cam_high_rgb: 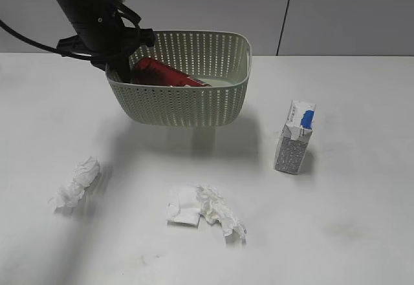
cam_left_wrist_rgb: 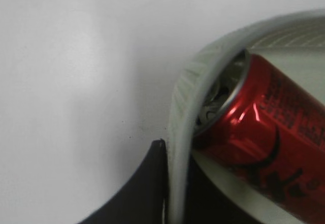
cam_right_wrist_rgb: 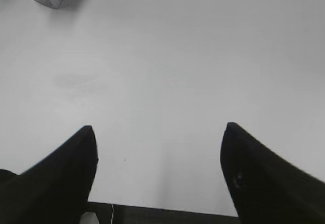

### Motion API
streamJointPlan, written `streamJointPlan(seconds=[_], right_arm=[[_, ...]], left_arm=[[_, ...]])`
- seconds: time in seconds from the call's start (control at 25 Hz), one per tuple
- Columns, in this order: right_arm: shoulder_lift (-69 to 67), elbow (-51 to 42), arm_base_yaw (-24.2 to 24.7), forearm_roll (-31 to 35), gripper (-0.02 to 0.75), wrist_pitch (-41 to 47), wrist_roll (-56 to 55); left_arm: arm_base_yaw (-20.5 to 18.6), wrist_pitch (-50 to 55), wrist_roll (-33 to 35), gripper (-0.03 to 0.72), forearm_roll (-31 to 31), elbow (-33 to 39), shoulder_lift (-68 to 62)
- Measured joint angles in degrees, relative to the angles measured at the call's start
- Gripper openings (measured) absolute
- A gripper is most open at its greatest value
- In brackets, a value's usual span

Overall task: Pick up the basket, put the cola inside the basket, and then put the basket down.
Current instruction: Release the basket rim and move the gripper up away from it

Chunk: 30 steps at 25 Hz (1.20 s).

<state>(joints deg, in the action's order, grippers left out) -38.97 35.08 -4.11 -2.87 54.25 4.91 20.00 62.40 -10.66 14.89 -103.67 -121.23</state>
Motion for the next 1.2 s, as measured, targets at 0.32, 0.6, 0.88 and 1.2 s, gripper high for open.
streamJointPlan(seconds=[0.32, 0.6, 0.88, 1.2], right_arm=[[16.38, -6.6, 0.0, 0.0, 0.593, 4.75, 0.06], [29.39, -6.6, 0.0, -0.06, 0.592, 5.08, 0.24], [39.01, -6.65, 0.0, -1.02, 0.592, 5.15, -0.87], [39.15, -6.72, 0.0, -1.93, 0.592, 5.15, -1.94]], left_arm=[[0.0, 0.54, -0.12, -0.02, 0.05, 0.0, 0.0], [0.0, -1.68, -0.17, -0.02, 0.28, 0.0, 0.0], [0.0, -5.68, -1.46, -0.02, 0.61, 0.0, -2.33], [0.0, -6.24, -1.45, 0.108, 2.38, 0.02, -8.68]])
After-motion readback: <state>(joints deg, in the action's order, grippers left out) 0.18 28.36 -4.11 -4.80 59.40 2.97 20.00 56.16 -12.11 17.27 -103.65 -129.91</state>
